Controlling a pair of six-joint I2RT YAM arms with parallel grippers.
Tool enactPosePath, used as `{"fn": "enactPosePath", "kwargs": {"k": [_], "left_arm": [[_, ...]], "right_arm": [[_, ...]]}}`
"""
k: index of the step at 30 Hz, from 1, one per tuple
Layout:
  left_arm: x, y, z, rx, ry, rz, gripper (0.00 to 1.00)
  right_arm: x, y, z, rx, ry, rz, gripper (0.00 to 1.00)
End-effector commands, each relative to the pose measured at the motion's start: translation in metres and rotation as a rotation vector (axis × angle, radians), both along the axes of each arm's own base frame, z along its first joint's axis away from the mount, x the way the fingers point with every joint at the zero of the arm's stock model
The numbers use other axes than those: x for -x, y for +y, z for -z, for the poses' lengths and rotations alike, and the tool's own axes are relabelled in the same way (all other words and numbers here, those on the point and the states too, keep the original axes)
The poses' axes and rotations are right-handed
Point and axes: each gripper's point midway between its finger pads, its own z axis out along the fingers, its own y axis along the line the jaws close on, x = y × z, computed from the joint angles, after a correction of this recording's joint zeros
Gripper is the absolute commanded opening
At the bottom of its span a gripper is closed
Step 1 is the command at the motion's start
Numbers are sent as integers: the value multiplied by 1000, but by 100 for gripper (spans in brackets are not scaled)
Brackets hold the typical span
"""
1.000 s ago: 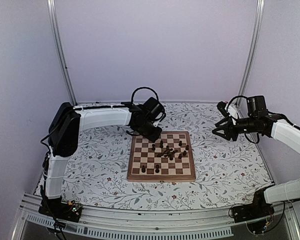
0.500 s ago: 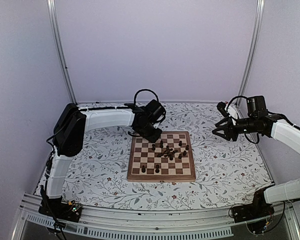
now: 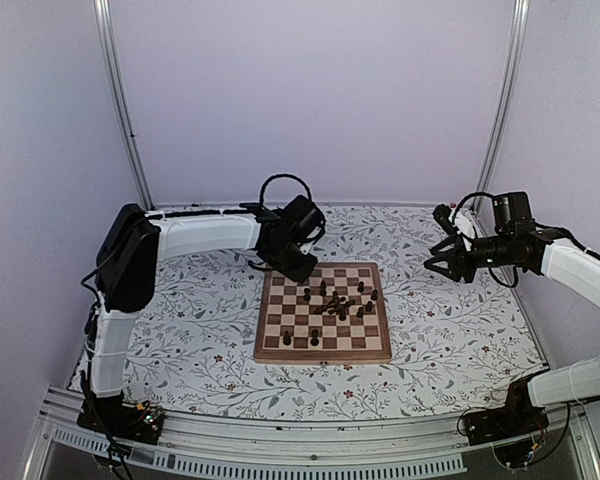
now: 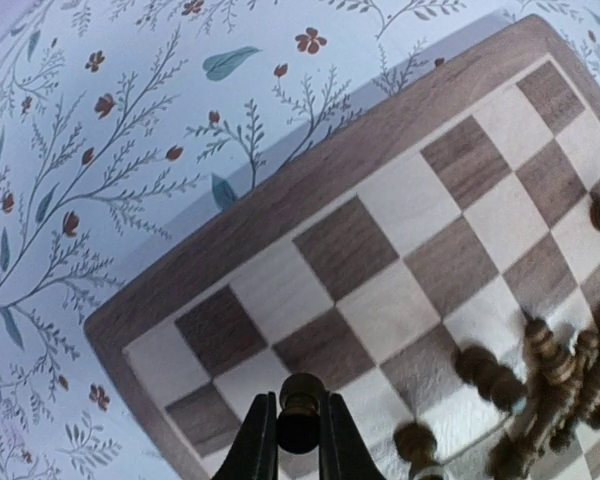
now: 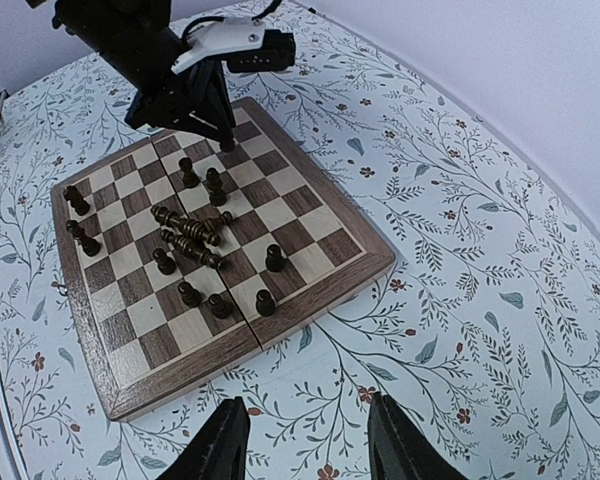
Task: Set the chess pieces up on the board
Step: Pick up the chess piece from the chessboard, then place the chess piece on the chessboard.
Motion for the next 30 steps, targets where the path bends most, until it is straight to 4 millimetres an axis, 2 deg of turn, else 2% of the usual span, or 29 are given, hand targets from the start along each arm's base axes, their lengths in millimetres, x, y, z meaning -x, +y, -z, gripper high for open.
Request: {"fn": "enactPosePath", "kwargs": {"k": [1, 3, 7, 12, 15, 22, 30], "left_arm": [[19, 31, -81, 69, -81, -12, 3], [42, 39, -97, 112, -78, 13, 3], [93, 54, -107, 162, -46, 49, 3], [142, 72, -81, 134, 23, 55, 3], [162, 72, -67, 146, 65, 67, 3], [180, 65, -38, 145, 110, 84, 3], [184, 54, -19, 110, 135, 106, 3]], "right_arm": [[1, 1, 9, 2, 20, -9, 44], [1, 1, 11, 3, 25, -10, 44], [0, 0, 15, 10, 32, -8, 44], [-2, -1, 20, 19, 44, -1, 44], [-2, -1, 21, 18, 49, -2, 44], [-3, -1, 27, 21, 70, -3, 44], [-3, -1, 29, 27, 71, 0, 44]]}}
